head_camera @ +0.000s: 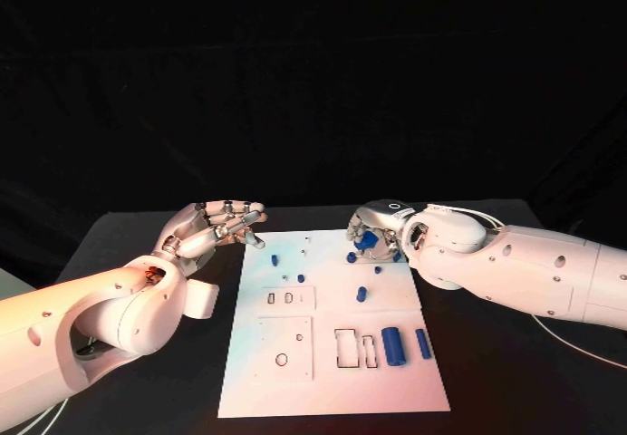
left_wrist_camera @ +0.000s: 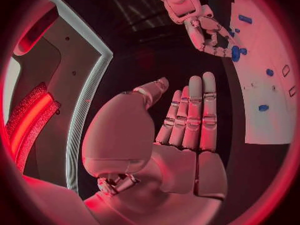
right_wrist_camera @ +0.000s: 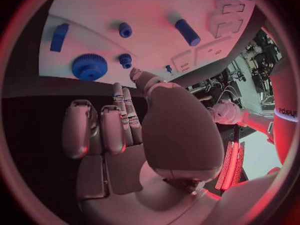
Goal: Assemble the parts on the task board
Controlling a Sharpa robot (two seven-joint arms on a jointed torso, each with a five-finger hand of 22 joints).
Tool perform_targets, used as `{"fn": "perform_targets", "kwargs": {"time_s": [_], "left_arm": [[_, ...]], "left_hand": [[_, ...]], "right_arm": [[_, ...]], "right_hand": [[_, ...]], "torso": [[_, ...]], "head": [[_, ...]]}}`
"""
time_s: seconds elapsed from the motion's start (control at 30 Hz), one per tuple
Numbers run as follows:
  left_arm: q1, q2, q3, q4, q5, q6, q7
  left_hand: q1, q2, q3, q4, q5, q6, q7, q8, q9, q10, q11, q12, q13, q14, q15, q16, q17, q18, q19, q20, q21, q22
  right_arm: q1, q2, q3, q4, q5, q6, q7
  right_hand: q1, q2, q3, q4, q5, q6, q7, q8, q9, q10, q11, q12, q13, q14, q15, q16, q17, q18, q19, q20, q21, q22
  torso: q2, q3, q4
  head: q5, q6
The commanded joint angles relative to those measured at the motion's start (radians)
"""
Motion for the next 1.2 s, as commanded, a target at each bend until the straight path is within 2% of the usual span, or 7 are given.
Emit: {"fn": "perform_targets", "kwargs": {"time_s": [0.03, 0.53, 0.63, 0.8, 1.2], "left_arm": [[0.002, 0.000, 0.001, 0.002, -0.005, 0.024, 0.002], [0.005, 0.000, 0.002, 0.003, -0.005, 0.031, 0.002], [0.006, 0.001, 0.002, 0.002, -0.005, 0.033, 0.001], [0.006, 0.001, 0.002, 0.002, -0.005, 0.034, 0.001], [0.007, 0.001, 0.002, 0.001, -0.005, 0.039, -0.003]], "left_hand": [[-0.001, -0.009, 0.002, 0.004, -0.003, 0.002, -0.005, 0.004, 0.001, 0.006, 0.002, 0.004, 0.001, -0.009, -0.002, 0.006, 0.001, 0.008, -0.009, -0.001, 0.006, 0.003], [0.000, -0.008, 0.003, 0.004, -0.003, 0.001, -0.004, 0.004, 0.001, 0.005, 0.002, 0.004, 0.001, -0.011, -0.001, 0.010, 0.002, 0.008, -0.012, -0.001, 0.011, 0.007], [0.001, -0.007, 0.005, 0.004, -0.003, 0.001, -0.004, 0.004, 0.001, 0.005, 0.002, 0.004, 0.001, -0.012, -0.001, 0.013, 0.002, 0.008, -0.014, -0.001, 0.015, 0.010], [0.001, -0.006, 0.006, 0.004, -0.003, 0.001, -0.004, 0.004, 0.001, 0.005, 0.002, 0.004, 0.001, -0.013, -0.001, 0.015, 0.002, 0.008, -0.016, -0.001, 0.018, 0.013], [0.002, -0.004, 0.009, 0.005, -0.003, 0.001, -0.004, 0.005, 0.002, 0.005, 0.002, 0.004, 0.001, -0.014, -0.001, 0.019, 0.002, 0.008, -0.019, -0.001, 0.023, 0.017]], "right_arm": [[-0.004, 0.006, -0.001, -0.004, -0.027, 0.047, -0.012], [-0.017, 0.032, -0.002, -0.029, -0.031, 0.056, -0.016], [-0.018, 0.038, -0.002, -0.039, -0.032, 0.054, -0.018], [-0.019, 0.041, -0.002, -0.042, -0.032, 0.051, -0.017], [-0.019, 0.048, -0.002, -0.044, -0.029, 0.052, -0.014]], "right_hand": [[0.003, 0.004, -0.008, 0.000, -0.003, -0.005, 0.000, 0.001, 0.002, -0.006, 0.001, 0.003, 0.002, 0.060, 0.004, 0.004, 0.000, -0.019, 0.008, 0.000, 0.004, 0.003], [0.009, 0.013, -0.004, 0.006, 0.004, -0.002, 0.001, 0.003, 0.006, 0.002, 0.000, 0.005, 0.007, 0.060, 0.003, 0.012, 0.005, -0.023, 0.014, 0.001, 0.022, 0.026], [0.010, 0.019, 0.001, 0.011, 0.008, 0.002, 0.003, 0.006, 0.009, 0.007, -0.001, 0.006, 0.009, 0.060, 0.003, 0.016, 0.006, -0.024, 0.016, 0.001, 0.028, 0.034], [0.011, 0.025, 0.008, 0.017, 0.017, 0.007, 0.004, 0.009, 0.013, 0.017, -0.003, 0.007, 0.013, 0.060, 0.001, 0.020, 0.008, -0.025, 0.018, 0.001, 0.036, 0.044], [0.003, 0.041, 0.036, 0.038, 0.019, 0.049, 0.000, 0.039, 0.038, 0.058, -0.011, 0.008, 0.024, 0.059, -0.004, 0.033, 0.011, -0.031, 0.026, -0.003, 0.063, 0.081]], "torso": [[0.005, 0.0005, 0.0015], [0.011, 0.0016, 0.0044], [0.014, 0.0023, 0.0065], [0.015, 0.0023, 0.0056], [0.017, 0.0020, 0.0065]], "head": [[0.002, 0.000], [0.004, -0.004], [0.003, -0.003], [0.004, -0.004], [0.003, -0.006]]}}
